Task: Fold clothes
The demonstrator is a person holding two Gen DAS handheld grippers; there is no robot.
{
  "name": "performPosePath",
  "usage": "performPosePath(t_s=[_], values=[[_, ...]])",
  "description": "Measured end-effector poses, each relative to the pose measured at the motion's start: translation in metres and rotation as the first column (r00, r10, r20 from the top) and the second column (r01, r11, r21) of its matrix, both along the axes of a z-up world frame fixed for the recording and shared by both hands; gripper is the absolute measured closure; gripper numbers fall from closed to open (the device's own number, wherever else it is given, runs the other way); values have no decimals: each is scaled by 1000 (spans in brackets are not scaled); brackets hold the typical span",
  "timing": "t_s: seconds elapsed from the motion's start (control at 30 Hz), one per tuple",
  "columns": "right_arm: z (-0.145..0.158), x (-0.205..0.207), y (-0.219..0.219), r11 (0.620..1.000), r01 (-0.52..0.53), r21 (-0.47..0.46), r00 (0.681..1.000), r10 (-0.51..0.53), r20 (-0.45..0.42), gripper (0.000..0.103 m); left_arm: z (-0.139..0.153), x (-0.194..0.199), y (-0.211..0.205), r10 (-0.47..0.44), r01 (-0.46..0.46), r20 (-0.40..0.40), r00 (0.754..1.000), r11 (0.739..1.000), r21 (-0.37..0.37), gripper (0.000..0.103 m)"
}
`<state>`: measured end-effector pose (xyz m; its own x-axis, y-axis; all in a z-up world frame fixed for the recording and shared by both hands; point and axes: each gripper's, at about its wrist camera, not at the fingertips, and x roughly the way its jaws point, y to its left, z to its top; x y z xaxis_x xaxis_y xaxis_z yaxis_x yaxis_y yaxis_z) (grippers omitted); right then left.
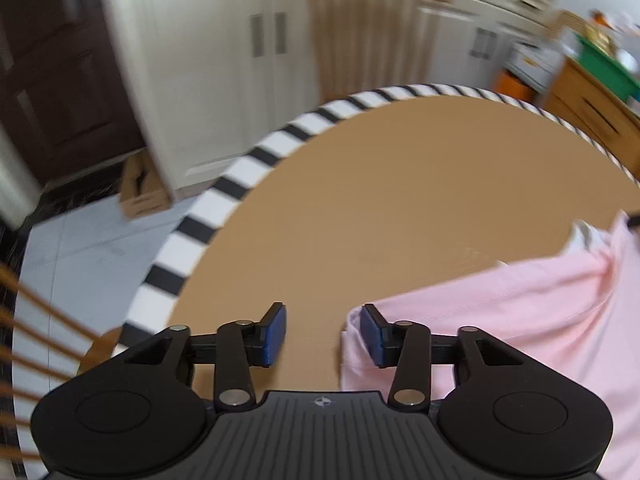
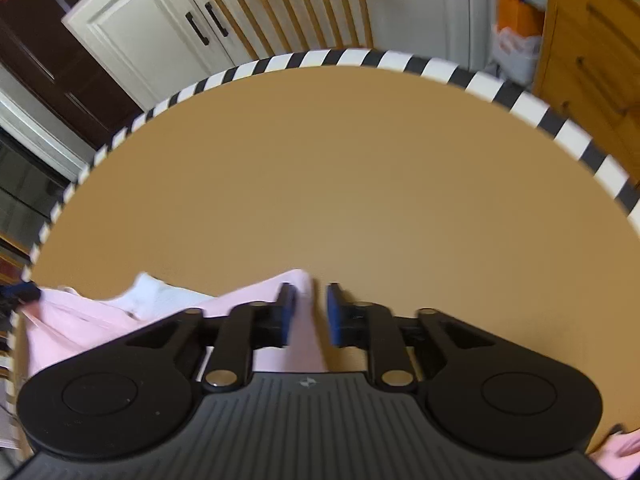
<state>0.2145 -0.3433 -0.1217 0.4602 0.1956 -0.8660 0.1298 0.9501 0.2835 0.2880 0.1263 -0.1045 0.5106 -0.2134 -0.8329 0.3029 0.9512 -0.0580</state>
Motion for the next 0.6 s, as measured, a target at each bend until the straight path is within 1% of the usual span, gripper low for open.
performPosePath(t_s=[0.03, 0.07, 0.1, 0.13, 0.17, 0.23, 0.27, 0.3, 0.33, 0.37, 0.4, 0.43, 0.5, 0.53, 0.57, 0.6], values=[[2, -2, 4, 998, -16, -56, 1000, 16, 6, 72, 1, 1, 4, 34, -34, 1, 999, 999, -5, 49], [7, -4, 9, 991, -43, -123, 999, 47, 26, 72, 6, 1, 11, 82, -82, 23, 996, 997, -15, 49], [12, -8, 18, 978, -80, -193, 993, 95, 65, 73, 11, 1, 18, 132, -131, 48, 990, 991, -27, 46], [19, -12, 27, 959, -122, -257, 983, 153, 103, 73, 17, 0, 25, 187, -184, 72, 980, 982, -43, 41], [25, -18, 37, 938, -180, -298, 963, 229, 141, 73, 23, -1, 33, 242, -237, 95, 966, 970, -61, 40], [36, -28, 59, 893, -306, -330, 903, 381, 196, 73, 31, -8, 38, 249, -236, 113, 962, 964, -119, 37], [37, -31, 71, 862, -373, -342, 868, 455, 200, 74, 35, -12, 39, 249, -230, 121, 961, 962, -149, 37], [36, -33, 83, 825, -432, -365, 835, 519, 184, 74, 36, -15, 34, 197, -178, 118, 973, 972, -155, 37], [33, -34, 96, 785, -475, -398, 807, 569, 159, 74, 35, -21, 22, 115, -99, 127, 985, 987, -129, 37], [28, -34, 108, 745, -510, -431, 780, 611, 133, 74, 34, -26, 10, 30, -16, 136, 990, 995, -98, 37], [24, -34, 119, 709, -541, -452, 755, 647, 112, 74, 32, -33, -6, -60, 69, 155, 986, 996, -49, 37], [20, -32, 129, 690, -565, -453, 735, 670, 103, 74, 29, -42, -21, -146, 148, 172, 974, 989, -1, 37], [13, -29, 146, 652, -610, -451, 698, 711, 83, 74, 23, -57, -44, -261, 256, 182, 948, 965, 50, 35], [10, -25, 152, 641, -626, -444, 689, 721, 70, 75, 19, -63, -54, -297, 293, 168, 940, 955, 49, 34], [7, -21, 157, 635, -640, -432, 684, 727, 55, 79, 16, -69, -61, -326, 324, 154, 933, 945, 37, 34], [3, -15, 160, 637, -653, -410, 687, 726, 33, 84, 12, -75, -69, -353, 353, 140, 925, 935, 23, 34]])
